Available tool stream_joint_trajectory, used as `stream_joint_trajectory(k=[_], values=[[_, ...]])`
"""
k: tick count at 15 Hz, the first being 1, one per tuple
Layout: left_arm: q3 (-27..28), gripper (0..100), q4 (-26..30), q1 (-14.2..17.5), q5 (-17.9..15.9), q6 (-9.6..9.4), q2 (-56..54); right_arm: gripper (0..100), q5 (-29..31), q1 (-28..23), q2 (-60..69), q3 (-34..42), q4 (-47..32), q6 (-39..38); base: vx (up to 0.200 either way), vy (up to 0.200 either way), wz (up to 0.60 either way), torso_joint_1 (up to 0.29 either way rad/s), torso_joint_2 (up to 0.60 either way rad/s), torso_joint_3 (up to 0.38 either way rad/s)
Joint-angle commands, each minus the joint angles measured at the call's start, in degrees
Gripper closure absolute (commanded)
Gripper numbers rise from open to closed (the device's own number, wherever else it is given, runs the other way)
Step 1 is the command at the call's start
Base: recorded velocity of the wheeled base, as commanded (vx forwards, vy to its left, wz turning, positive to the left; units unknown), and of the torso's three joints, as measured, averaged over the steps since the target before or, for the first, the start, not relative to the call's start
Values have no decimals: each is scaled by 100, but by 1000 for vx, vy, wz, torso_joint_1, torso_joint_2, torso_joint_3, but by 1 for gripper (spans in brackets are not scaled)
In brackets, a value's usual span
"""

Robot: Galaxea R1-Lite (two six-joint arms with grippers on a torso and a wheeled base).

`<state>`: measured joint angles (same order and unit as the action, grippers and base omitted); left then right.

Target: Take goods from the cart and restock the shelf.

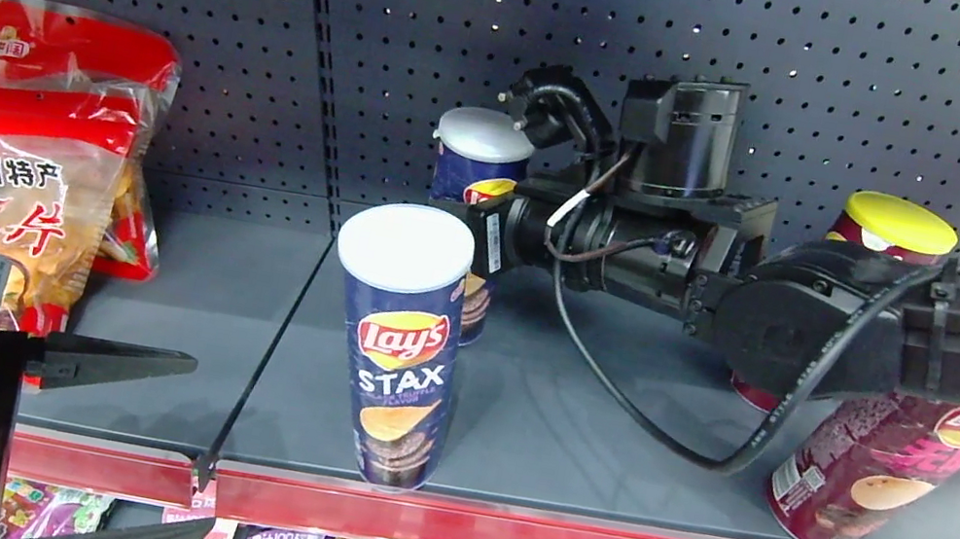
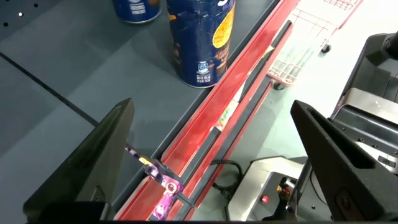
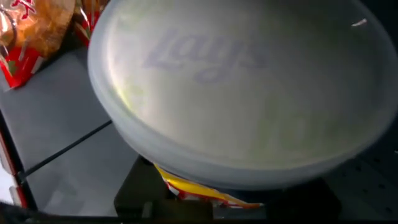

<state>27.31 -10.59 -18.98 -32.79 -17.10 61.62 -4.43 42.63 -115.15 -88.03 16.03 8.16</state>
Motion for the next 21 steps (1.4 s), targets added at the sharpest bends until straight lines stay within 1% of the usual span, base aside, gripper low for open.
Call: stream_joint_trajectory(k=[1, 3, 10, 11, 15, 17, 20, 21], values=[[3, 0, -4, 0, 1, 5, 8, 100, -6, 0, -183, -100, -3, 2, 0, 0, 0, 0, 0, 0], [11, 0, -4, 0, 19, 40, 8, 100, 3, 8, -218, -100, -3, 2, 0, 0, 0, 0, 0, 0], [3, 0, -4, 0, 19, 40, 8, 100, 12, 44, -262, -92, 5, -7, 0, 0, 0, 0, 0, 0], [3, 0, -4, 0, 19, 40, 16, 0, 21, 44, -253, -65, 5, -7, 0, 0, 0, 0, 0, 0], [3, 0, -4, 0, 19, 40, 34, 0, 38, 70, -60, 31, -30, -16, 0, 0, 0, 0, 0, 0], [-6, 0, -4, 0, 19, 49, 43, 0, 196, 167, 151, 163, -56, -42, 0, 0, 0, 0, 0, 0], [-6, 0, -4, 0, 19, 76, 52, 0, 381, 211, 590, 620, -74, -51, 0, 0, 0, 0, 0, 0], [-6, 0, -4, 0, 19, 76, 52, 0, 381, 211, 608, 629, -74, -51, 0, 0, 0, 0, 0, 0]])
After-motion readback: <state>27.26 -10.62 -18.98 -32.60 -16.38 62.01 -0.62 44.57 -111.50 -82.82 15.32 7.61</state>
